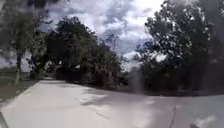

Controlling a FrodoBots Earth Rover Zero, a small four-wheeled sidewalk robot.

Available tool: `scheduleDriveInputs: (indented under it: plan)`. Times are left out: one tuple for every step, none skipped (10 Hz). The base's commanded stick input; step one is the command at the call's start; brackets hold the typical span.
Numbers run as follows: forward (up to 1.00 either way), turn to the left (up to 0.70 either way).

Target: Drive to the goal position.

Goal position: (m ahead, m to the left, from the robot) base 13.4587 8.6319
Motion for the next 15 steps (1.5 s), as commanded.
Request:
scheduleDriveInputs:
  plan:
    - [0.69, 0.14]
    - [0.69, 0.14]
    - [0.69, 0.14]
    - [0.69, 0.14]
    - [0.69, 0.14]
    - [0.69, 0.14]
    - [0.69, 0.14]
    - [0.69, 0.14]
    - [0.69, 0.14]
    - [0.69, 0.14]
    - [0.69, 0.14]
    - [0.69, 0.14]
    - [0.69, 0.14]
    - [0.69, 0.14]
    - [0.69, 0.14]
